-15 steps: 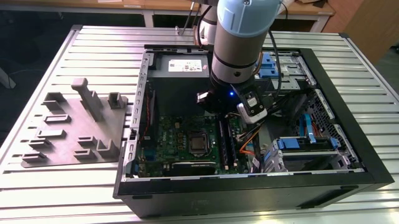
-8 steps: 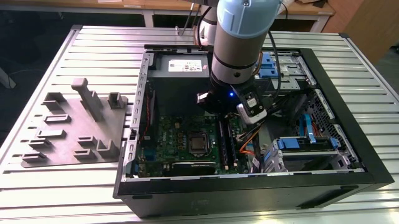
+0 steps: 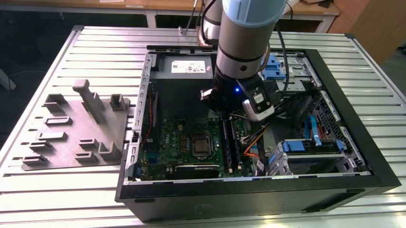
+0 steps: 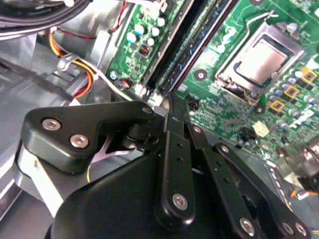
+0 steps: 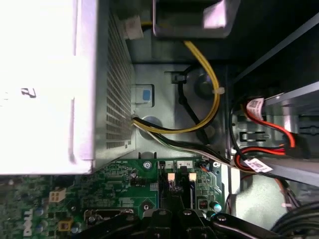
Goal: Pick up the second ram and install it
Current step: 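Press down the second ram until it locks into place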
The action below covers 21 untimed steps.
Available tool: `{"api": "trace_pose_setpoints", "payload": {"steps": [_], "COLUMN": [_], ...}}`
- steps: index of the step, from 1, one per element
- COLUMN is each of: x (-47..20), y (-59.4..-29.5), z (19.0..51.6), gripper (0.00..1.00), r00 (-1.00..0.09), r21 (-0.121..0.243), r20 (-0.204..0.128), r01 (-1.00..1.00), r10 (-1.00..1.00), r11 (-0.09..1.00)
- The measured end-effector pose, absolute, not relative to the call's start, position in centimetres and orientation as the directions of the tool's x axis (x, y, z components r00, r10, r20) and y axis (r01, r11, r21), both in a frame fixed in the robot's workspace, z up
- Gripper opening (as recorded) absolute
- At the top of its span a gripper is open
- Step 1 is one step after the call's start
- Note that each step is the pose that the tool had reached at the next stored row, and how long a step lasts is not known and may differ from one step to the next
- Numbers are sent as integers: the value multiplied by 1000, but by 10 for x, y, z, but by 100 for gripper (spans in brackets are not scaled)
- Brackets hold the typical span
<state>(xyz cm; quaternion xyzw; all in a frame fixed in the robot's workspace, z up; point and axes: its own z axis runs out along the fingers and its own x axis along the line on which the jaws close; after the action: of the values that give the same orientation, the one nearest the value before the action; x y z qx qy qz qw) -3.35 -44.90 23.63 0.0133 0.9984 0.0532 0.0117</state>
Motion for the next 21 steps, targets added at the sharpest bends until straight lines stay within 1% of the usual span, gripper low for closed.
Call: {"api": "trace_pose_setpoints", "payload": {"steps": [7, 21], "x": [-33, -33], "y": [-452, -488], "z": [237, 236], "gripper": [10, 10], "r00": [-999, -999], "r21": [106, 107], "r20": [-22, -22], "r01": [25, 25], "r10": [28, 28], "r11": [994, 994]}}
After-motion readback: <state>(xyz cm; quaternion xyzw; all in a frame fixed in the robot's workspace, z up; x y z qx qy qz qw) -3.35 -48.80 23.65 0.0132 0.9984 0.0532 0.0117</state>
